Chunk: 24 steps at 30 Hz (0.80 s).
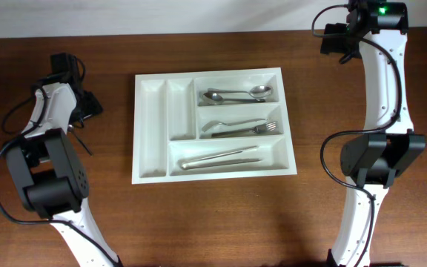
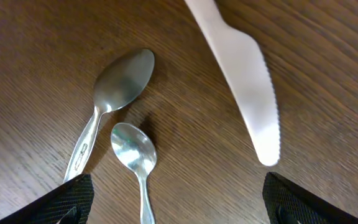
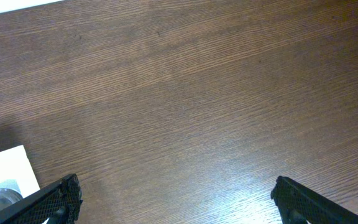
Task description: Pack container
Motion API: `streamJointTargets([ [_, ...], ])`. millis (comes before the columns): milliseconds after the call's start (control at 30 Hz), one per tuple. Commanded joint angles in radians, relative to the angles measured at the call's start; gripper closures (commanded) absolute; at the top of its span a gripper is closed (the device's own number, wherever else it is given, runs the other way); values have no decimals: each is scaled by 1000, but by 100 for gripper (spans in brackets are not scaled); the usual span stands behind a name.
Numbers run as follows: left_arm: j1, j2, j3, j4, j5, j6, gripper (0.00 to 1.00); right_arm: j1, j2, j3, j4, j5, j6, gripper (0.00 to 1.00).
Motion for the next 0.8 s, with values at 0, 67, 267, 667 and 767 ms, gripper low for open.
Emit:
streamJointTargets([
  [0, 24, 23, 1, 3, -21, -69, 11, 2, -15, 13, 3, 2, 15, 1],
  [67, 29, 27, 1, 3, -24, -69, 11, 2, -15, 13, 3, 2, 15, 1],
  [267, 51, 66, 1, -1, -21, -69, 18, 2, -15, 13, 3, 2, 15, 1],
  [667, 52, 148, 0, 11, -5, -69, 32, 2, -15, 13, 3, 2, 15, 1],
  [767, 52, 148, 0, 19, -5, -69, 42, 2, -15, 13, 3, 2, 15, 1],
])
